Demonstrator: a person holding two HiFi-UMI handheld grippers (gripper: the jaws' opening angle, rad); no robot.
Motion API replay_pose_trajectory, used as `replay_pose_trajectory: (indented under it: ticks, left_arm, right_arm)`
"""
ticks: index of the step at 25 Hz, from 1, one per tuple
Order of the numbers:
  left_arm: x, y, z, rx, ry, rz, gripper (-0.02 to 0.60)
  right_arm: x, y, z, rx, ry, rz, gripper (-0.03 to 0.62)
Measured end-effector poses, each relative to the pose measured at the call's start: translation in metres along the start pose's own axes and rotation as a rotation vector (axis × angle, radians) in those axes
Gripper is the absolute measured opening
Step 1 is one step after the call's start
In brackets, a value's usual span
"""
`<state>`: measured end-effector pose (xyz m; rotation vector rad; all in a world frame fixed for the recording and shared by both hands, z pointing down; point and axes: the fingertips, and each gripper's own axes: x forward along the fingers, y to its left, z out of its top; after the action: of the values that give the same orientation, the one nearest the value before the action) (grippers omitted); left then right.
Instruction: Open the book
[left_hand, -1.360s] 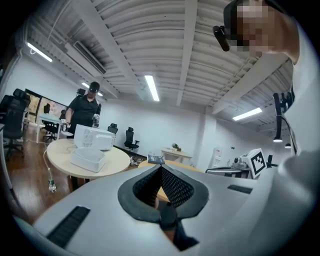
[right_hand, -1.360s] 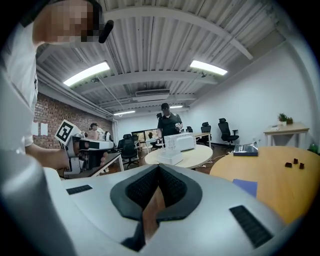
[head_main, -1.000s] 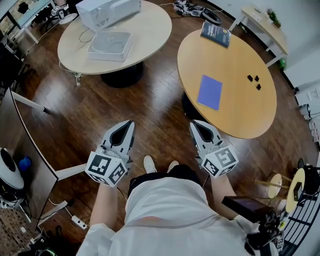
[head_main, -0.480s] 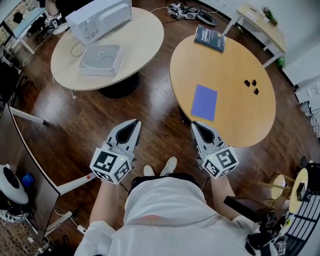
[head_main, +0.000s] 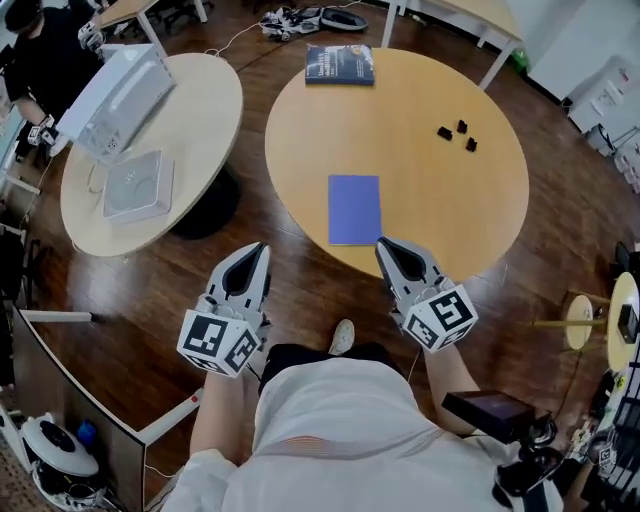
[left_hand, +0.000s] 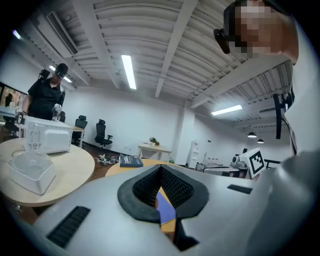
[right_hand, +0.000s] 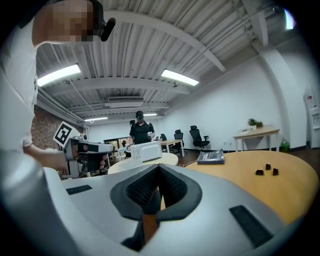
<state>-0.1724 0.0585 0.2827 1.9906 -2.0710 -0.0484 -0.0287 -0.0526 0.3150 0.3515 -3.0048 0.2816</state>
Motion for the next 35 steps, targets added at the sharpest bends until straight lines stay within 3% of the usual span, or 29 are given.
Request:
replay_pose_trajectory:
  ticks: [10, 14, 18, 24, 35]
  left_arm:
    - [0.095, -0.023, -0.001, 0.053, 0.084, -0.223, 0.009]
    - [0.126, -0.028, -0.005, 0.101, 0.118, -0.323, 0.009]
    - [0.141, -0.031, -0.02, 0.094, 0.17, -0.42, 0.009]
    - [0.152, -0.043, -0.06, 0.102, 0.265, -0.47, 0.009]
    - [0.206, -0.09, -0.16, 0.311, 0.399, -0.509, 0.009]
  right_arm:
    - [-0.034, -0.068, 0.001, 0.053, -0.02, -0.27, 0.003]
    - [-0.05, -0.079, -0.006, 0.075, -0.016, -0.395, 0.003]
    - [-0.063, -0.082, -0.017, 0.122, 0.004, -0.525, 0.003]
    - [-0.068, -0.078, -0.045, 0.169, 0.027, -0.538, 0.003]
    - [-0.106, -0.105, -0.128, 0.277, 0.092, -0.583, 0.003]
